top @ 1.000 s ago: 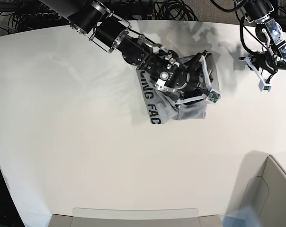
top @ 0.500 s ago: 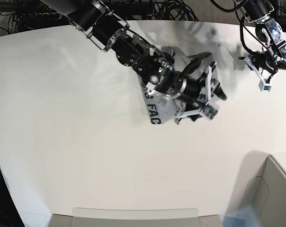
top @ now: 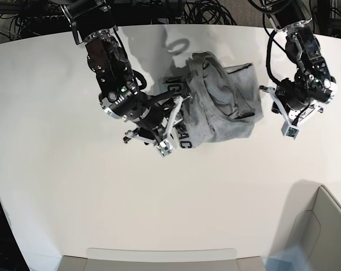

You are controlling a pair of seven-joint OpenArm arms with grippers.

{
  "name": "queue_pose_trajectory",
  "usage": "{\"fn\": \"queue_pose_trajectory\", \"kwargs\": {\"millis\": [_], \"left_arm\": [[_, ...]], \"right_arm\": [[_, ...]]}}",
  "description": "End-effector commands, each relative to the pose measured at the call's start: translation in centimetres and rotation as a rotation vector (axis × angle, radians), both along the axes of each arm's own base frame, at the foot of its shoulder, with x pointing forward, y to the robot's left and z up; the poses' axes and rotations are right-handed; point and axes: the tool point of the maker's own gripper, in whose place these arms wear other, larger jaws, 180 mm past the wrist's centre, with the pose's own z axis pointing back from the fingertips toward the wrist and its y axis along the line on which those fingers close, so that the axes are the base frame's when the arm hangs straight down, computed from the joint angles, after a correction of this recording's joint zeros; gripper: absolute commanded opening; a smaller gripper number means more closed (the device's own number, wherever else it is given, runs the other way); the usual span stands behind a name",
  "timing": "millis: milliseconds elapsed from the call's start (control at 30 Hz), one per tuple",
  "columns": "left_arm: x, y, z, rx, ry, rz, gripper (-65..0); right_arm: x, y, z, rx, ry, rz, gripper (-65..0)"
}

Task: Fold the T-shirt properly
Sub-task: 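Press the folded bundle with both grippers and release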

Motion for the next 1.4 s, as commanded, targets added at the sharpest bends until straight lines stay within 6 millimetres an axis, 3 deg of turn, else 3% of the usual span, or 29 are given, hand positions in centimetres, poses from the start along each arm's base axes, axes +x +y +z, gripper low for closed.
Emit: {"fn": "queue_pose_trajectory", "kwargs": {"millis": [0,167,400,767,1067,1167,1300,1367], "left_arm": [[0.8,-0.4,0.8,-0.005,-0.039,-0.006,-49.1],[1.2,-2.1,0.6,-0.055,-0.067,-0.006,-42.0],[2.2,-4.1,1.0,-0.116,-0.109,-0.005,-41.8],[4.3,-5.0,0.5,-0.171,-0.105,0.001,-41.8],[4.4,-5.2,-0.3,-0.191,-0.087,0.006,-42.0],[4.4,-5.3,-0.5,-0.197,-0.083,0.007,-47.0],[5.5,-5.1,-0.6,-0.209,-0.07,0.008,-64.3],[6.0,-4.9,-0.4,-0.213,-0.073,0.015,-64.8]], "right_arm": [[0.3,-0.3,0.7,0.016,-0.029,-0.002,-44.5],[-0.9,-3.2,-1.6,-0.003,0.036,-0.074,-44.5],[-2.0,-4.8,-3.1,-0.026,0.078,-0.104,-44.5],[-2.2,-5.0,-3.3,-0.032,0.086,-0.106,-44.5],[-2.2,-5.0,-3.3,-0.031,0.085,-0.106,-44.6],[-2.2,-5.0,-3.3,-0.03,0.084,-0.106,-44.6],[-2.2,-5.0,-3.3,-0.03,0.084,-0.106,-44.6],[-2.2,-5.0,-3.3,-0.03,0.084,-0.106,-44.6]]}}
